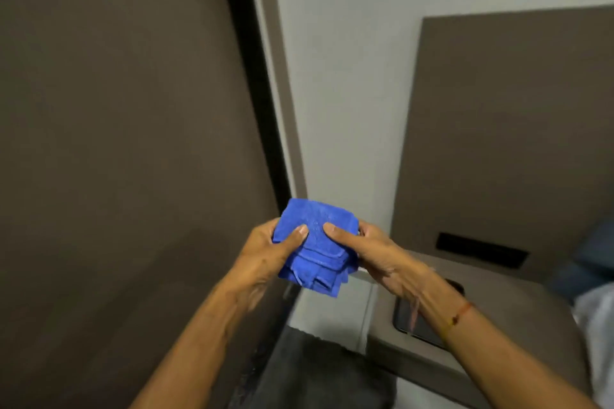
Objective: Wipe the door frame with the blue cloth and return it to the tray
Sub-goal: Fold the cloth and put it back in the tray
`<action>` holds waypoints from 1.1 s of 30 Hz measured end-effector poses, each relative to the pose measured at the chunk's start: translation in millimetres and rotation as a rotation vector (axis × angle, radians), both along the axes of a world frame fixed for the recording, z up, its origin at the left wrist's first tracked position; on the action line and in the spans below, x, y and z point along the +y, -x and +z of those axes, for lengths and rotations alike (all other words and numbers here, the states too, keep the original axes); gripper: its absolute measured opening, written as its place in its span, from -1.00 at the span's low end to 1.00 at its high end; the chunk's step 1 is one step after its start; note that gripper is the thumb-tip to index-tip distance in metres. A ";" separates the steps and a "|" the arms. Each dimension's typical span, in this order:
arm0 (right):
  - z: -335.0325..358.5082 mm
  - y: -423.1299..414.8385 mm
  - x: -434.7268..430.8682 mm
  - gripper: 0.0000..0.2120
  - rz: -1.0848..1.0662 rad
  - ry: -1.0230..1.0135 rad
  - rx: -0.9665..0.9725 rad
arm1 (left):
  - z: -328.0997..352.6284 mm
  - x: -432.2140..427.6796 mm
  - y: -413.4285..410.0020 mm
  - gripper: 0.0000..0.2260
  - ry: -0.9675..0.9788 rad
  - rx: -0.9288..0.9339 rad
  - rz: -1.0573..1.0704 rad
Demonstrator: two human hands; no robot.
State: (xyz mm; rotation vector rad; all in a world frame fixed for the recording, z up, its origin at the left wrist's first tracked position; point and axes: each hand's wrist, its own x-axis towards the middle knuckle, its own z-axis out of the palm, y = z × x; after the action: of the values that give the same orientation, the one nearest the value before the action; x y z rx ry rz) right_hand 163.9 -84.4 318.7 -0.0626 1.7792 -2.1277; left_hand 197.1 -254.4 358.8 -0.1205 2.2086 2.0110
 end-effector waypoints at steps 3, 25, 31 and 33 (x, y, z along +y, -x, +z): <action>-57.3 21.4 62.9 -0.48 -0.085 0.026 -0.167 | -55.4 58.0 45.4 -0.80 -0.068 -0.192 -0.039; -462.8 140.5 282.8 -0.56 -0.710 -0.340 -0.695 | -486.1 315.1 236.2 -0.85 0.303 -0.632 -0.256; -510.7 145.2 270.6 -0.49 -0.687 -0.657 -0.681 | -536.1 318.3 241.7 -0.79 0.569 -0.545 -0.366; -519.0 142.3 268.3 -0.53 -0.655 -0.742 -0.679 | -544.9 317.6 238.8 -0.76 0.618 -0.486 -0.404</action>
State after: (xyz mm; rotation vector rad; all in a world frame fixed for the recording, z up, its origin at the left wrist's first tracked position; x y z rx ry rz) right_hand 21.6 183.9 -200.3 1.3991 2.1300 -1.3545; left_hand -41.7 63.2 -186.1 -0.1874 2.2063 0.9323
